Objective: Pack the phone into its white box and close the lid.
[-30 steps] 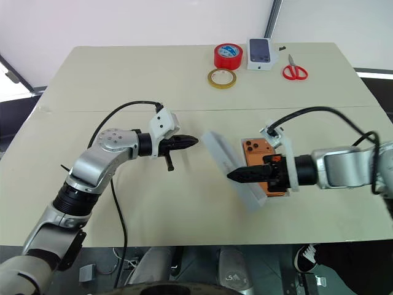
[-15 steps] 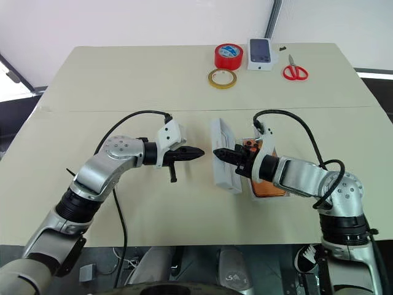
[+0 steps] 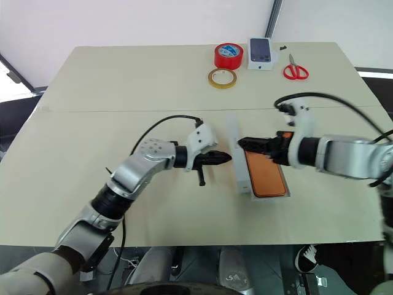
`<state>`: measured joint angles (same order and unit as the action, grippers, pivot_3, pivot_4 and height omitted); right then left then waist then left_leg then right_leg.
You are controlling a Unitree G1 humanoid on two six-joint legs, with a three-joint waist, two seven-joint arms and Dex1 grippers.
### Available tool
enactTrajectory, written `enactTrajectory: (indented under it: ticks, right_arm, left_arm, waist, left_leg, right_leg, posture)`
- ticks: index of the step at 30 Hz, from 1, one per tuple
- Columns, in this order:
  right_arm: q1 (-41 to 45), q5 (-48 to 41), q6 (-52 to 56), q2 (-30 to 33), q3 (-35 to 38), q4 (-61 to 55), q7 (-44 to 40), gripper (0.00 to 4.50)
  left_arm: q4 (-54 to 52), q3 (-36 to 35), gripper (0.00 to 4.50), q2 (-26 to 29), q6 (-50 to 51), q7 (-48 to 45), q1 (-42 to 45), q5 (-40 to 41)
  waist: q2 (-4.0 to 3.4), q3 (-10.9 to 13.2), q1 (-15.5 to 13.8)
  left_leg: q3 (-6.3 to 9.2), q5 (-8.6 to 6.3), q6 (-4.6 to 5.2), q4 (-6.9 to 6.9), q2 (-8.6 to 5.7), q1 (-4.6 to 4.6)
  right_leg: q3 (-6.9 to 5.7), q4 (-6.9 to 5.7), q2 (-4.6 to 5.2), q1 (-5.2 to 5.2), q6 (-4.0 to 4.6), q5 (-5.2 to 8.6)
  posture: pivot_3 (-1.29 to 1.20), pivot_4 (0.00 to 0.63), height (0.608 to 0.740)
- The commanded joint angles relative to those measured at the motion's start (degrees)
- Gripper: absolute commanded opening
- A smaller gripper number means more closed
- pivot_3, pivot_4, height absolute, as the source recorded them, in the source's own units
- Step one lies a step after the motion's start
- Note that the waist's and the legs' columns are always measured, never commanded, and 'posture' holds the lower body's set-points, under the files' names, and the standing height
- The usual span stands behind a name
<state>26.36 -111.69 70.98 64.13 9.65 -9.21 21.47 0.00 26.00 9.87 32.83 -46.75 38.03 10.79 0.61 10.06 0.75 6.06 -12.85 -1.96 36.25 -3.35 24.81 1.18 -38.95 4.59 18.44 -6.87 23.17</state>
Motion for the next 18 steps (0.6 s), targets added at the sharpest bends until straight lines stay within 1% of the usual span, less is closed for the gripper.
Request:
enactTrajectory:
  ticks: [1, 2, 3, 5, 8, 11, 12, 16, 18]
  right_arm:
    - [0.3, 6.3, 1.0, 3.8, 0.4, 1.0, -4.8, 4.45]
    - [0.2, 8.2, 1.2, 4.4, 0.5, 1.1, -6.1, 4.45]
    - [0.0, 11.3, 1.2, 5.0, 0.4, 0.7, -7.5, 4.22]
    - [-0.7, 17.2, 1.1, 5.8, 0.4, -0.3, -10.9, 3.58]
    - [-1.9, 28.1, -0.3, 6.9, -0.7, -3.4, -17.1, 2.0]
    - [-2.7, 36.0, -1.4, 7.2, -1.6, -5.7, -22.9, 0.43]
    - [-2.8, 38.2, -1.9, 7.1, -1.7, -6.1, -24.5, 0.02]
    - [-3.8, 50.5, -5.3, 9.7, -5.2, -9.1, -31.6, 0.02]
    - [-4.8, 56.5, -8.2, 10.7, -6.9, -10.0, -35.0, 0.02]
  left_arm:
    - [0.4, 0.6, 0.0, -1.9, -1.6, 0.4, 1.4, -0.8]
    - [0.5, 0.8, 0.0, -2.2, -1.7, 0.3, 1.4, -1.0]
    - [0.8, 1.1, 0.0, -2.6, -1.9, 0.3, 1.4, -1.2]
    - [1.3, 1.5, 0.0, -3.3, -2.1, 0.4, 1.4, -1.4]
    - [2.2, 1.7, 0.0, -4.4, -2.2, 0.7, 1.4, -1.8]
    - [2.7, 1.5, 0.0, -5.3, -1.8, 1.0, 1.2, -1.8]
    - [2.8, 1.5, 0.0, -5.5, -1.7, 1.1, 1.1, -1.7]
    - [3.6, 1.0, 0.0, -6.3, -2.0, 2.3, 1.2, -2.2]
    - [4.2, -0.6, 0.0, -6.7, -2.2, 3.8, 1.5, -2.1]
  waist:
    - [0.0, 0.0, 0.1]
    - [-0.01, 0.0, 0.1]
    - [-0.01, 0.0, 0.1]
    - [-0.02, 0.0, 0.0]
    - [-0.02, 0.0, -0.1]
    - [-0.02, 0.0, -0.1]
    - [-0.02, 0.0, -0.1]
    - [-0.03, 0.0, -0.1]
    - [-0.04, 0.0, -0.1]
  left_leg:
    - [0.0, 0.0, 0.0, 0.01, 0.0, 0.02]
    - [-0.01, 0.0, 0.0, 0.0, 0.0, 0.02]
    - [-0.02, 0.0, 0.0, 0.0, 0.01, 0.02]
    - [-0.02, 0.0, 0.0, -0.01, 0.02, 0.02]
    - [-0.01, 0.0, 0.0, 0.01, 0.01, 0.02]
    - [0.02, 0.0, 0.0, 0.02, -0.01, 0.03]
    - [0.01, 0.0, 0.0, 0.01, -0.01, 0.03]
    - [0.02, 0.0, 0.0, 0.01, -0.01, 0.03]
    - [0.03, 0.0, 0.0, 0.0, -0.01, 0.03]
  right_leg:
    - [0.0, 0.0, 0.0, 0.01, 0.0, 0.0]
    - [0.01, -0.01, 0.0, 0.03, 0.0, 0.0]
    - [0.01, -0.02, -0.01, 0.03, 0.0, 0.0]
    - [0.01, -0.02, -0.02, 0.03, 0.0, 0.0]
    - [0.01, -0.02, 0.0, 0.03, 0.0, 0.0]
    - [0.0, -0.01, 0.01, 0.04, 0.0, 0.0]
    - [0.01, -0.01, 0.01, 0.05, 0.0, 0.0]
    - [0.01, -0.02, 0.01, 0.06, 0.0, 0.0]
    - [0.01, -0.02, 0.0, 0.09, 0.0, 0.0]
  posture:
    - [0.0, 0.15, 0.74]
    - [0.0, 0.15, 0.74]
    - [0.0, 0.15, 0.74]
    - [0.0, 0.15, 0.74]
    - [0.0, 0.15, 0.74]
    - [0.0, 0.15, 0.74]
    - [0.0, 0.15, 0.74]
    - [0.0, 0.15, 0.74]
    - [0.0, 0.15, 0.74]
